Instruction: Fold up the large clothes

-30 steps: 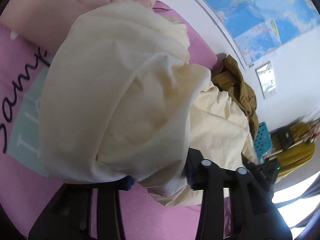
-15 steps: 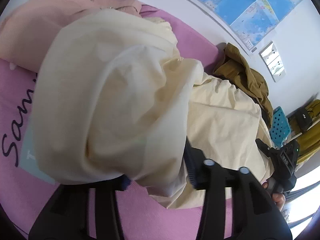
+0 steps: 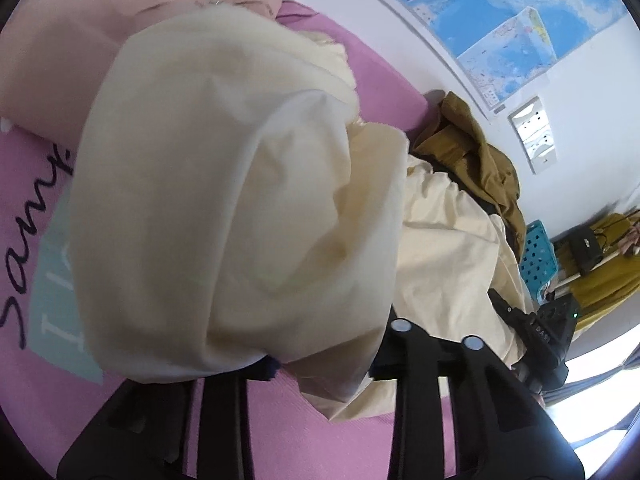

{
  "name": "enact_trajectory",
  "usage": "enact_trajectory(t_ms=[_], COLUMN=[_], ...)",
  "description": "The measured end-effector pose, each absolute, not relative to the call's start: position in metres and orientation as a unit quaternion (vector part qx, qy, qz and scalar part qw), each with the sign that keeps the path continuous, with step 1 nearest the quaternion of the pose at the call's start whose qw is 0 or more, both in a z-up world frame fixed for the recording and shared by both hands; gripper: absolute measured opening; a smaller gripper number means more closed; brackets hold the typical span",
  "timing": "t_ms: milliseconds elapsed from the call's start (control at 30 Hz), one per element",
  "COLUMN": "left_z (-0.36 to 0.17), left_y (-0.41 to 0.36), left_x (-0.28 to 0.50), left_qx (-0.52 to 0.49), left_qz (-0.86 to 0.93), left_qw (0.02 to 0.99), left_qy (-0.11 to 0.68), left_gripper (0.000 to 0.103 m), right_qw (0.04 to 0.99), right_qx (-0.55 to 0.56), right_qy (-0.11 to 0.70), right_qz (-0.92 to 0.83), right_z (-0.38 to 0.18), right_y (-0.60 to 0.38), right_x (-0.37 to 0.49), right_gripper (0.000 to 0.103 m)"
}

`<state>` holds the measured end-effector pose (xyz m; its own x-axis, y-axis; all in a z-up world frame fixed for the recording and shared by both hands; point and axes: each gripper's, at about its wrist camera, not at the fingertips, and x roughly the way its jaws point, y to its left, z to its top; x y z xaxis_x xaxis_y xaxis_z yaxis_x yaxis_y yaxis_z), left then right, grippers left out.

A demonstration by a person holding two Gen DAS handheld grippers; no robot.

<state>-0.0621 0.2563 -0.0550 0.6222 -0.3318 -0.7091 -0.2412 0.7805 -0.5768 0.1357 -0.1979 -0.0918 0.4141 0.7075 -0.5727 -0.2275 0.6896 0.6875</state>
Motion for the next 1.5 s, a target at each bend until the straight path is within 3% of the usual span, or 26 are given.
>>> enact_trajectory(t_ms=[233, 900, 1500], left_z=[-0.026, 0.071, 0.141], left_y=[0.247, 0.252, 0.365], left_x=[-0.066, -0.072, -0.084], left_qx=[-0.300, -0.241, -0.229], left_qz=[-0.041, -0.054, 0.071], left_qw=[0.858, 0.915, 0.943], left_qy=[0.416, 0.319, 0.229], left_gripper=[0.021, 0.019, 0.017], right_qw=[0.818, 0.851, 0.830], right_qx=[0.233, 0.171, 0.118], right_qy=[0.423, 0.321, 0.271], right_qz=[0.314, 0.378, 0.474], right_z=[-0.055, 0.048, 0.125], right_y=[-0.197, -0.156, -0.011], right_x=[0.121, 0.115, 0.155], right_gripper=[0.018, 0.016, 0.016])
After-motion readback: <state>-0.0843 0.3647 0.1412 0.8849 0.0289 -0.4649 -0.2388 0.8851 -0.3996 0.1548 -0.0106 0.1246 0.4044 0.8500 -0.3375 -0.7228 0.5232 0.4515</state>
